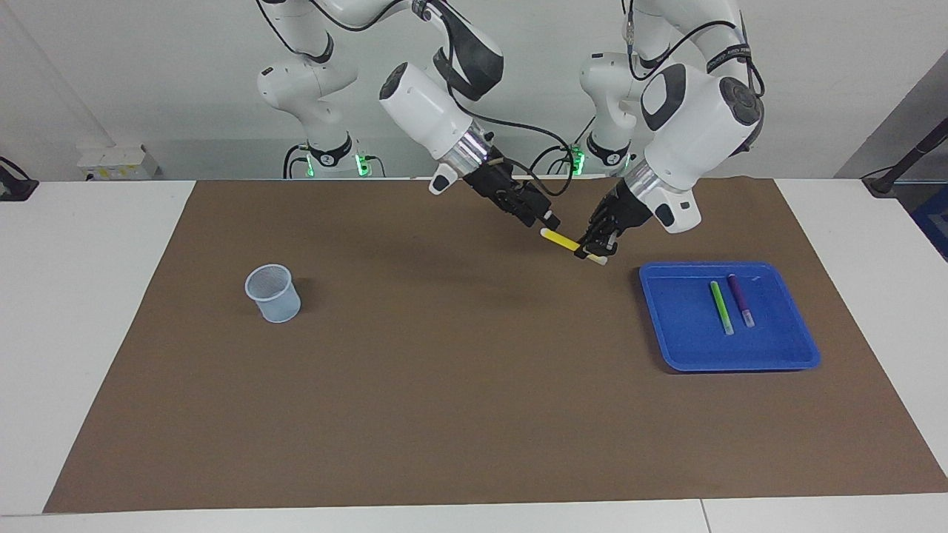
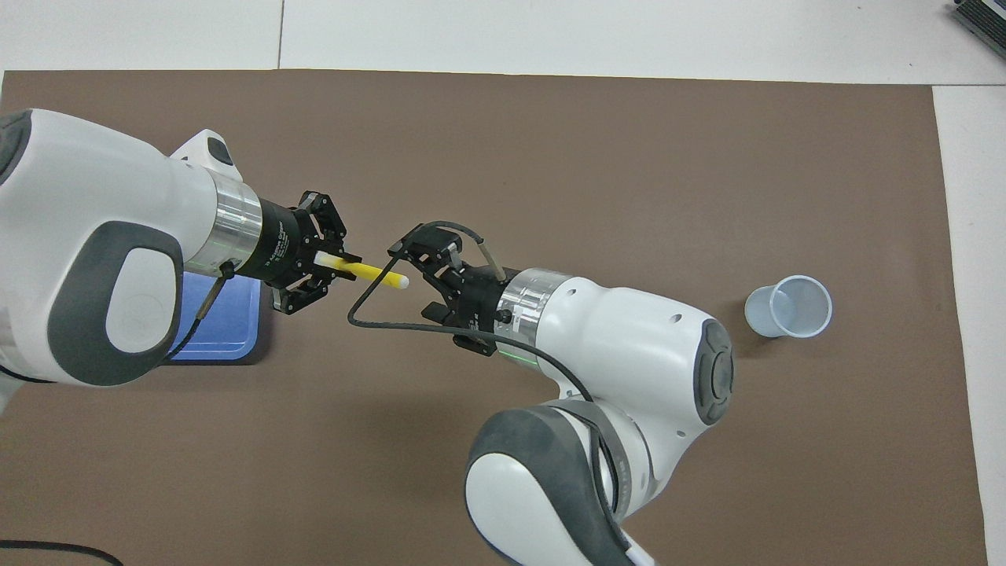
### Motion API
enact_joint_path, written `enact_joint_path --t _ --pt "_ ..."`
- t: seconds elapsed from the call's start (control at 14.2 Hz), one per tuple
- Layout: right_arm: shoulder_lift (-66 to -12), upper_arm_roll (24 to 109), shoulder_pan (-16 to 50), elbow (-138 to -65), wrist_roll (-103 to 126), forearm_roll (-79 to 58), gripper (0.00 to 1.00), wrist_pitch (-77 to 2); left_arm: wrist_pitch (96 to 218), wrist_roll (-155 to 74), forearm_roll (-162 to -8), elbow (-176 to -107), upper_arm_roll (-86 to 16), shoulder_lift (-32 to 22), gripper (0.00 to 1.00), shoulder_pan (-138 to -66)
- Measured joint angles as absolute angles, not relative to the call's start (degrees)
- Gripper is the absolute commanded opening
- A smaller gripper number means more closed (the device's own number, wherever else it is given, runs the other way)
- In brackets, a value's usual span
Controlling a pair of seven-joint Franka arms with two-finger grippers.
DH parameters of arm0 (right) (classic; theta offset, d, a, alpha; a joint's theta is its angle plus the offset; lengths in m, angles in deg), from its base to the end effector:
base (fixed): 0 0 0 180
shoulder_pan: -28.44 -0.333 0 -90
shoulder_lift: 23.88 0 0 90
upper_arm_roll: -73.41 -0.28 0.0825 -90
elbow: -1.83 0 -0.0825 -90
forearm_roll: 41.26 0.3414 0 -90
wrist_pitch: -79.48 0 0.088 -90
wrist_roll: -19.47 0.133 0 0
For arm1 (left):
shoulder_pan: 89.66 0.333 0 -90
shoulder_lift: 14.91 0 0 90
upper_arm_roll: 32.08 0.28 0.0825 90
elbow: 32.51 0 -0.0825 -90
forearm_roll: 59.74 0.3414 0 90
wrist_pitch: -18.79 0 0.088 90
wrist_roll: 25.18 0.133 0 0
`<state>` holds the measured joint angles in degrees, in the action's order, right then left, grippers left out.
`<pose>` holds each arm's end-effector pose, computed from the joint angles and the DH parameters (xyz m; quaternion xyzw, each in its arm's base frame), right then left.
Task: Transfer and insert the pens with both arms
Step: 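Grasp the yellow pen's free end with the right gripper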
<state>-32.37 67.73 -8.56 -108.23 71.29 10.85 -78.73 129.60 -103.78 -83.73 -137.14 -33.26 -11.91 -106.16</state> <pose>0.4665 0.3922 0.4499 -0.8136 0.3970 0.0132 0.4245 0.5079 -0.2014 0.4633 0.8080 0.5546 -0.1285 0.1515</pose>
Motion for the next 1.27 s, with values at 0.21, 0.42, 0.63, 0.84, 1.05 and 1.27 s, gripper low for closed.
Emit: enact_joint_path --t 0.21,0.42,0.63,0.84,1.05,1.27 --pt "-32.90 67.77 -8.75 -108.23 71.29 10.85 0.56 -78.98 129.61 -103.96 -83.74 -137.14 -33.26 -12.16 0.00 -106.16" --pt "-32.93 67.84 -8.74 -108.23 71.29 10.85 0.53 -79.00 129.61 -104.09 -83.74 -137.16 -33.26 -12.38 0.00 -106.16" --pt "-32.93 67.88 -8.74 -108.22 71.29 10.85 0.53 -79.01 129.61 -104.15 -83.74 -137.20 -33.26 -12.47 0.00 -106.16" --pt "-32.95 67.91 -8.73 -107.91 71.29 10.85 0.53 -79.06 129.60 -104.16 -83.74 -137.22 -33.26 -12.49 0.00 -106.16" --pt "-32.95 67.95 -8.70 -107.83 71.29 10.85 0.39 -79.09 129.60 -104.17 -83.74 -137.22 -33.26 -12.66 0.00 -106.16" --pt "-32.97 67.96 -8.70 -107.82 71.29 10.86 0.36 -79.61 129.60 -104.17 -83.74 -137.22 -33.26 -12.75 0.00 -106.16"
